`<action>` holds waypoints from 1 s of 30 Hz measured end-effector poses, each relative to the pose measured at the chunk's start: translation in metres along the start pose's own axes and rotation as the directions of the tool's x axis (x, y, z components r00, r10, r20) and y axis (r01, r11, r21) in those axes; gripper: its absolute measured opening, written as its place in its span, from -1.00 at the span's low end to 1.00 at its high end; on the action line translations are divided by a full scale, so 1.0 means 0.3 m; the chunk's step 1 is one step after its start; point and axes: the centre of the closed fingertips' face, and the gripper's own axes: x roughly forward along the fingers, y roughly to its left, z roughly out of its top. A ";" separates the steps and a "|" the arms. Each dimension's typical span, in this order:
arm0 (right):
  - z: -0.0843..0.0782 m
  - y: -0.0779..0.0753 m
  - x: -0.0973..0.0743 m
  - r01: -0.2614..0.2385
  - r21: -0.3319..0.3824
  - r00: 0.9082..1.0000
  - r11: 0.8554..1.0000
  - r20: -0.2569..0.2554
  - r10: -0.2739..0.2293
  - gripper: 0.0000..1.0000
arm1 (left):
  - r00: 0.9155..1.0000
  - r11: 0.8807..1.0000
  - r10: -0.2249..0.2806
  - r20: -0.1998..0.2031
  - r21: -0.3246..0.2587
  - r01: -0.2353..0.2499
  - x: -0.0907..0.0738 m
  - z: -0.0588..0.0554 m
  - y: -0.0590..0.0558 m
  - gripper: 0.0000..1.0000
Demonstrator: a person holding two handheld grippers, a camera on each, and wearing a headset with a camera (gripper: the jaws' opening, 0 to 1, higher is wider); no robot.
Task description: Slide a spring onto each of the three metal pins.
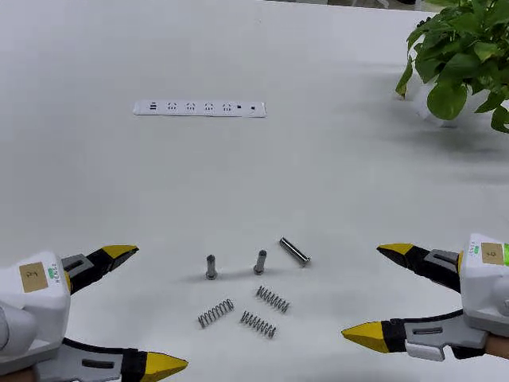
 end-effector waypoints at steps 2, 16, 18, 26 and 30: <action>-0.012 -0.012 0.006 -0.004 -0.003 1.000 1.000 -0.008 0.004 0.69 | 1.000 1.000 0.002 0.003 -0.004 -0.002 0.001 0.000 0.001 1.00; 0.014 -0.016 0.022 -0.012 -0.017 1.000 1.000 -0.025 0.012 0.68 | 1.000 1.000 -0.010 0.009 -0.006 0.010 0.015 0.013 -0.012 1.00; 0.015 -0.030 0.029 -0.014 -0.017 1.000 1.000 -0.026 0.013 0.67 | 1.000 1.000 -0.010 0.010 -0.007 0.010 0.017 0.016 -0.015 1.00; 0.062 -0.048 0.060 -0.023 -0.037 0.999 0.999 -0.031 0.022 0.60 | 1.000 1.000 -0.015 0.016 -0.008 0.016 0.023 0.032 -0.028 1.00; 0.080 -0.066 0.091 -0.021 -0.042 0.999 0.999 -0.041 0.019 0.54 | 1.000 1.000 -0.020 0.012 -0.004 0.020 0.022 0.016 -0.016 1.00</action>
